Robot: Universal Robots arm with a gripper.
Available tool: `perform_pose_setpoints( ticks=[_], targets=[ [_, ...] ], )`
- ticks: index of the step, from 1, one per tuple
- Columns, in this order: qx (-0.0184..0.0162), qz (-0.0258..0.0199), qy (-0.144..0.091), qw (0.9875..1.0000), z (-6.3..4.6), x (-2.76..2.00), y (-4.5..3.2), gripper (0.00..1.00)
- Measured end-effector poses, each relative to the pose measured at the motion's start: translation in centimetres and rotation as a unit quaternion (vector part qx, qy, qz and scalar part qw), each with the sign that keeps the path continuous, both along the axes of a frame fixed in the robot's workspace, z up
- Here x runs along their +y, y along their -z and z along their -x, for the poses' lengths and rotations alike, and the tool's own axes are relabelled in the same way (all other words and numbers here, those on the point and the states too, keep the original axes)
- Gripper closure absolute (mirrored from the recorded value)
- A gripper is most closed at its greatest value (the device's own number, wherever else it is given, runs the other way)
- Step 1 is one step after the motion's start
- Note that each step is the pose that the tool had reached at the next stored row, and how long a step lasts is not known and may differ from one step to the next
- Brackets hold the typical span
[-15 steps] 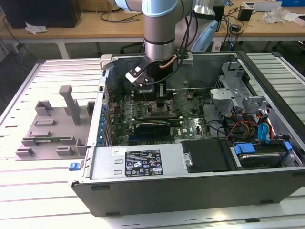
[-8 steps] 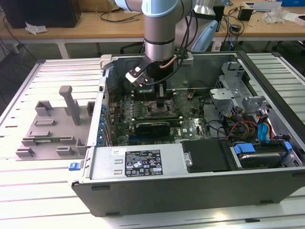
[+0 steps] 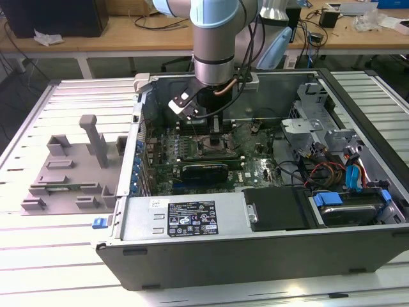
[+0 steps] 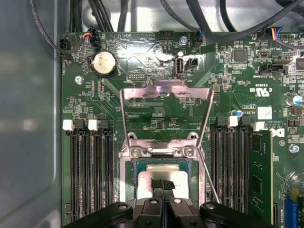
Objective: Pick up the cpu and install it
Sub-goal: 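Place the cpu into insertion slot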
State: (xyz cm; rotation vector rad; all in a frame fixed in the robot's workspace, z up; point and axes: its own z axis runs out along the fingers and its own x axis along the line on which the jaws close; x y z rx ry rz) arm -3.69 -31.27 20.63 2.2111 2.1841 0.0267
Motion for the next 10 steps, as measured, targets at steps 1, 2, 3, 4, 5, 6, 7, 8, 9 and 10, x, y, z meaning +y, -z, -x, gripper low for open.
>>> perform_pose_setpoints(
  ticks=[1, 2, 3, 4, 5, 6, 7, 8, 9, 10],
  targets=[
    [0.0001, 0.0001, 0.0, 1.0, 0.0, -0.01, 0.02, 0.89],
    [0.0001, 0.0002, 0.0, 1.0, 0.0, 0.0, 0.03, 0.89],
    [-0.0001, -0.0001, 0.0, 1.0, 0.0, 0.01, 0.09, 0.89],
    [0.0, -0.0001, 0.0, 1.0, 0.0, 0.0, 0.15, 0.89],
    [0.0002, 0.0003, 0.0, 1.0, 0.0, -0.01, 0.23, 0.89],
    [0.0003, 0.0004, 0.0, 1.0, 0.01, -0.01, 0.26, 0.89],
    [0.0002, 0.0003, 0.0, 1.0, 0.01, -0.01, 0.27, 0.89],
    [0.0002, 0.0002, 0.0, 1.0, 0.0, 0.0, 0.28, 0.89],
    [0.0001, 0.0001, 0.0, 1.0, 0.0, 0.0, 0.28, 0.89],
    [0.0001, 0.0001, 0.0, 1.0, 0.0, 0.0, 0.29, 0.89]
  ],
)
